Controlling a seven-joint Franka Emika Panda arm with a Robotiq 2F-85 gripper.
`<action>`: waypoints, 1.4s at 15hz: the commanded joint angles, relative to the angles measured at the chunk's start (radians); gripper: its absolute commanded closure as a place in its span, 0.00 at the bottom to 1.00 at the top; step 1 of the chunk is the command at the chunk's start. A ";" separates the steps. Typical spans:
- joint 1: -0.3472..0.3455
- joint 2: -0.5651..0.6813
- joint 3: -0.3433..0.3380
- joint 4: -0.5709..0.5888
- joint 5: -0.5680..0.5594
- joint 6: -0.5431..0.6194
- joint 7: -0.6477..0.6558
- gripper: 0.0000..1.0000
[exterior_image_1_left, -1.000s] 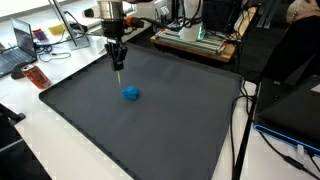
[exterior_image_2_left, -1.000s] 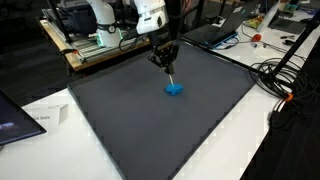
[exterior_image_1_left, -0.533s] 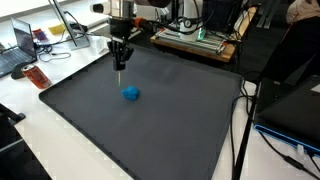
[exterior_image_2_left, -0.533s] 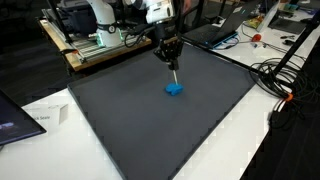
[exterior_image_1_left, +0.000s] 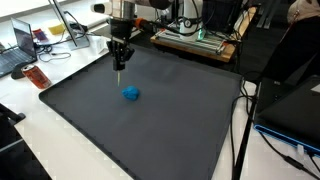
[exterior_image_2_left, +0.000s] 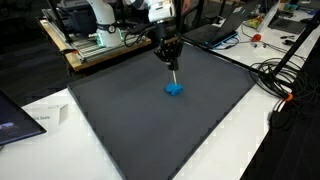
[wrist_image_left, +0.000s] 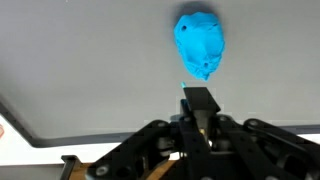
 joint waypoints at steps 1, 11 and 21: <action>0.140 -0.018 -0.149 -0.009 -0.215 -0.005 0.178 0.97; 0.463 -0.027 -0.368 0.040 -0.696 -0.181 0.576 0.97; 0.371 -0.002 -0.020 0.145 -0.991 -0.549 0.845 0.97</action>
